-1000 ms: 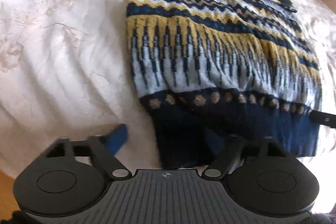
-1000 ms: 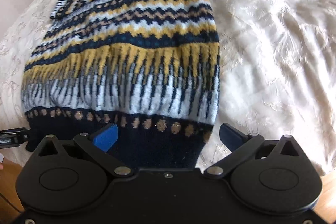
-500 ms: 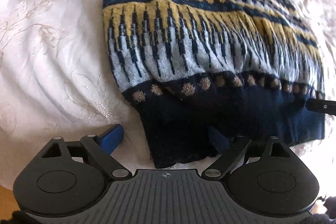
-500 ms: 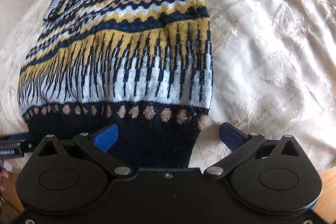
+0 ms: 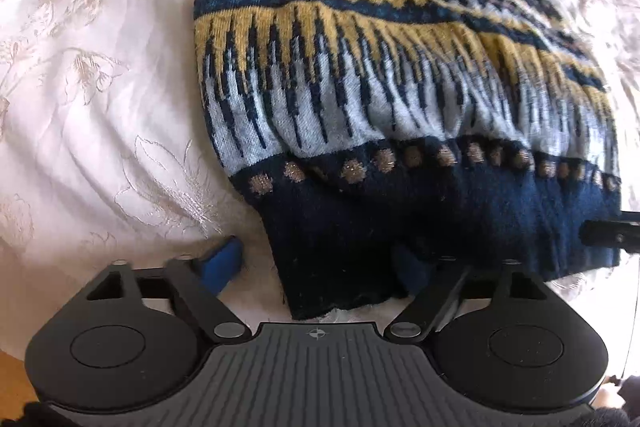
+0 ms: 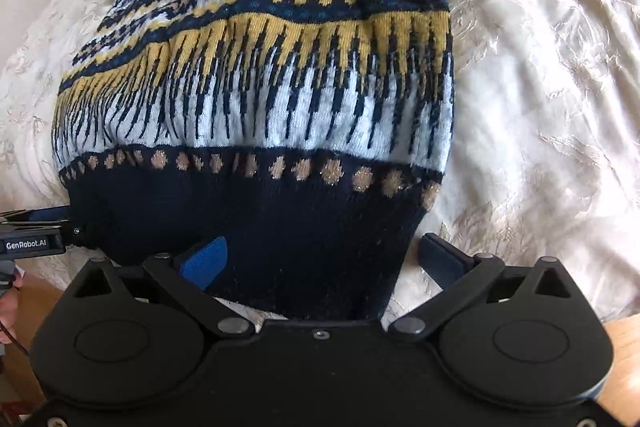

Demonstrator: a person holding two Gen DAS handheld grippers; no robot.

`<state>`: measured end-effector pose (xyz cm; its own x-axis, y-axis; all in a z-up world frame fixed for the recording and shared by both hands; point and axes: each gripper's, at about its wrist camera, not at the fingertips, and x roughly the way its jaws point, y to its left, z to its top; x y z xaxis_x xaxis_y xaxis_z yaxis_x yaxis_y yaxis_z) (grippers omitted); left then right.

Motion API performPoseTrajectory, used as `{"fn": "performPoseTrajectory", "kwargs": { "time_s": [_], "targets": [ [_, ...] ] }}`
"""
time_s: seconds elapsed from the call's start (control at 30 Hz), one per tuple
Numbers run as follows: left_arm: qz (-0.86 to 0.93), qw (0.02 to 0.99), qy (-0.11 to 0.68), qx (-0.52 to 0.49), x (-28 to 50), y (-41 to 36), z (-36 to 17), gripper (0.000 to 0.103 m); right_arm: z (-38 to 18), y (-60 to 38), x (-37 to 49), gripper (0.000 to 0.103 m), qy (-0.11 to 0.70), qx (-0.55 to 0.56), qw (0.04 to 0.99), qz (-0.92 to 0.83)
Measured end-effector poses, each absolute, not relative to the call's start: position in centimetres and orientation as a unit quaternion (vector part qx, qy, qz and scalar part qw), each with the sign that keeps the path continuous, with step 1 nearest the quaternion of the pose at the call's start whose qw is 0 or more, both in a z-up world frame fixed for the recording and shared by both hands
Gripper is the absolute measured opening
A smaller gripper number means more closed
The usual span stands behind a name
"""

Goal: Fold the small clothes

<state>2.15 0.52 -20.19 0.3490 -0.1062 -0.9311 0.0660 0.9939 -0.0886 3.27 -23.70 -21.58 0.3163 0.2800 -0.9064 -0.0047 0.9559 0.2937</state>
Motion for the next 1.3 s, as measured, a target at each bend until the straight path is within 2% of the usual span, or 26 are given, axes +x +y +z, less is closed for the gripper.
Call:
{"fn": "performPoseTrajectory", "kwargs": {
  "time_s": [0.1,0.13,0.2,0.27,0.33,0.37,0.4,0.63,0.83,1.07,1.3],
  "targets": [
    [-0.073,0.826,0.559,-0.020,1.5,0.3,-19.6,0.046,-21.5,-24.4,3.3,0.093,0.577,0.147,0.799,0.086],
    [-0.076,0.827,0.557,-0.022,1.3,0.2,-19.4,0.042,-21.4,-24.8,3.2,0.084,0.574,0.162,0.798,0.087],
    [-0.085,0.827,0.555,-0.034,1.0,0.1,-19.3,0.025,-21.3,-25.2,3.2,0.073,0.575,0.171,0.796,0.076],
    [-0.093,0.826,0.553,-0.057,0.8,0.2,-19.2,0.014,-21.2,-25.6,3.1,0.048,0.577,0.170,0.797,0.064],
    [-0.091,0.826,0.550,-0.080,0.3,0.4,-18.9,0.011,-21.1,-26.5,2.9,0.026,0.580,0.193,0.789,0.067],
    [-0.087,0.828,0.546,-0.089,0.1,0.6,-18.8,0.010,-21.0,-26.9,2.8,0.018,0.578,0.207,0.787,0.068],
    [-0.084,0.830,0.543,-0.097,0.0,0.8,-18.7,0.009,-20.7,-27.2,2.7,0.014,0.575,0.217,0.786,0.069],
    [-0.076,0.847,0.506,-0.141,0.0,1.5,-14.9,0.009,-16.4,-27.7,3.0,0.013,0.534,0.241,0.805,0.100],
    [-0.076,0.874,0.452,-0.160,3.1,2.0,-10.2,0.008,-11.8,-28.6,6.8,0.013,0.473,0.260,0.833,0.120],
    [-0.057,0.896,0.404,-0.175,11.2,2.3,-6.6,0.009,-9.0,-30.7,14.5,0.013,0.435,0.278,0.847,0.128],
    [-0.041,0.902,0.394,-0.170,20.6,1.0,-5.0,0.009,-8.9,-31.9,23.2,0.013,0.432,0.277,0.849,0.126]
  ]
}}
